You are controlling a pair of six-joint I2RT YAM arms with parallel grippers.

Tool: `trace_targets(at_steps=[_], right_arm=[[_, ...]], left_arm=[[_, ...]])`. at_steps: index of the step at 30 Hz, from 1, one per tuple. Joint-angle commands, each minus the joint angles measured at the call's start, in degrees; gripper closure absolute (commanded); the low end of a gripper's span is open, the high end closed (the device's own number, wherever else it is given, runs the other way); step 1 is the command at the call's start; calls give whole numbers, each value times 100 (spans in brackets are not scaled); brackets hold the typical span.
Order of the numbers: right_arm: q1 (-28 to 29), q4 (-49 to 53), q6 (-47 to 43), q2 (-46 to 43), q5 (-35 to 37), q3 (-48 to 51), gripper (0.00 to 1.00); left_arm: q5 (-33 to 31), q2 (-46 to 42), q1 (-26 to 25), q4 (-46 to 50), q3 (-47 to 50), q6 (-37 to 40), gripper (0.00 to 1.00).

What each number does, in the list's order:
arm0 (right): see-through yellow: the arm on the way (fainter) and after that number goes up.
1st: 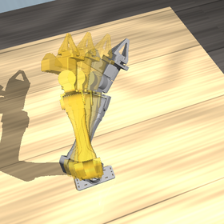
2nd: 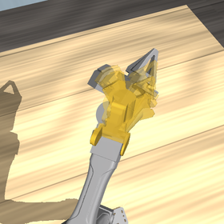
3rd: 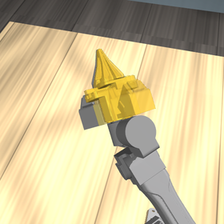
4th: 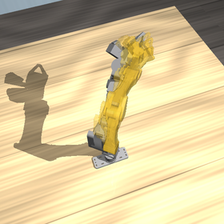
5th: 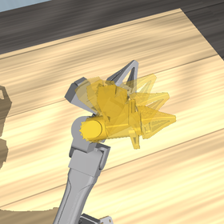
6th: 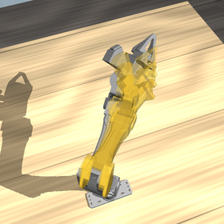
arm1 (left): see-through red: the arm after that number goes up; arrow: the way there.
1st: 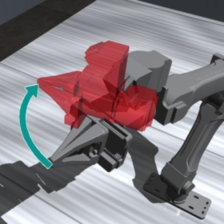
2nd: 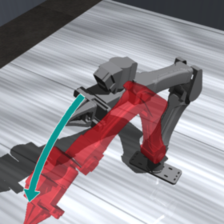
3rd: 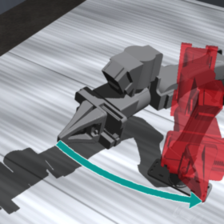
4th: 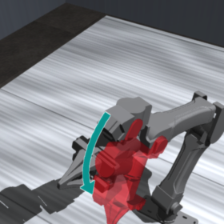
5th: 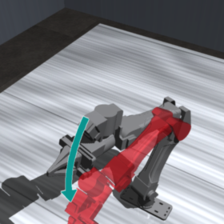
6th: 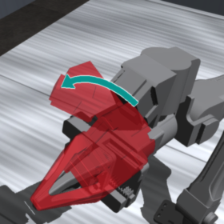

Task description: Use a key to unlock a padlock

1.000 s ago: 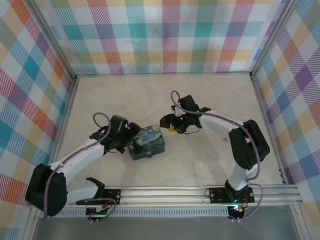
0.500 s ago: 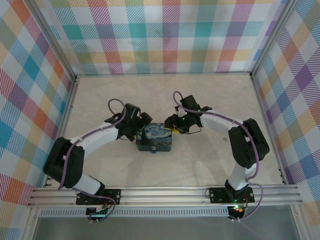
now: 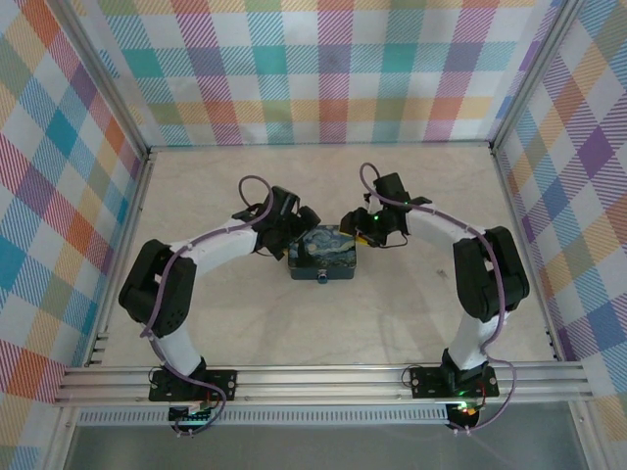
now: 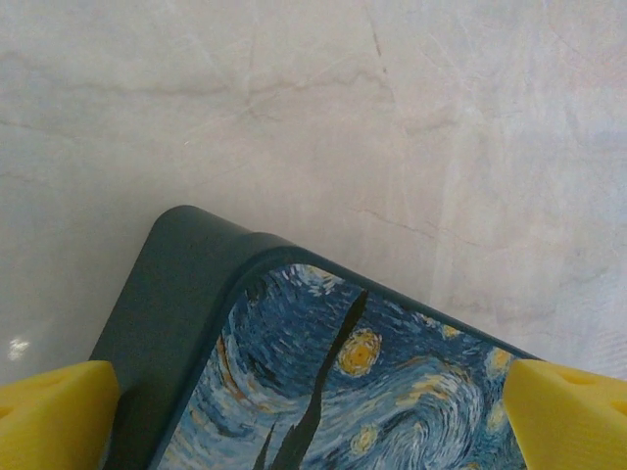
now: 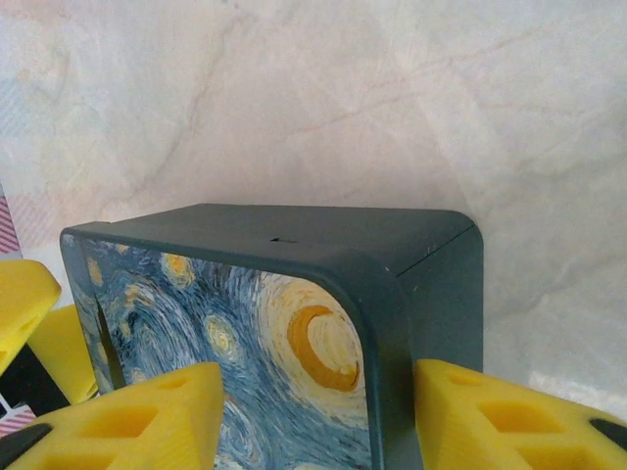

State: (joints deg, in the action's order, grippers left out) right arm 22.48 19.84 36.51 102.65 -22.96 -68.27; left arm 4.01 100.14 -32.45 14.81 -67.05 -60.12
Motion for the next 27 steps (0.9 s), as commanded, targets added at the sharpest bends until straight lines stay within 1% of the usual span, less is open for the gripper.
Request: trace_targets(at_steps=[1, 6, 8, 12, 15, 17, 23, 27], right_arm=[[51, 9, -145, 146, -491, -284, 47], [-76, 11, -158, 185, -444, -354, 46], [-92, 20, -161, 164, -446, -374, 45], [-104, 119, -210, 115, -322, -371, 38], [-140, 194, -250, 35, -215, -354, 32], [-169, 205, -282, -45, -152, -327, 30], [-278, 487, -364, -300, 57, -308, 28], [-361, 717, -451, -581, 264, -219, 28]], left_arm=[[498, 172, -218, -453, -449, 44, 0], [549, 383, -240, -428, -690, 44, 0], [477, 377, -238, -379, -704, 61, 0], [364, 299, -227, -248, -690, 105, 0], [270, 161, -186, -192, -564, 91, 0], [227, 54, -149, -192, -455, 71, 0], [68, -292, 96, -64, -207, 186, 0], [-78, -590, 293, 328, -145, 467, 0]])
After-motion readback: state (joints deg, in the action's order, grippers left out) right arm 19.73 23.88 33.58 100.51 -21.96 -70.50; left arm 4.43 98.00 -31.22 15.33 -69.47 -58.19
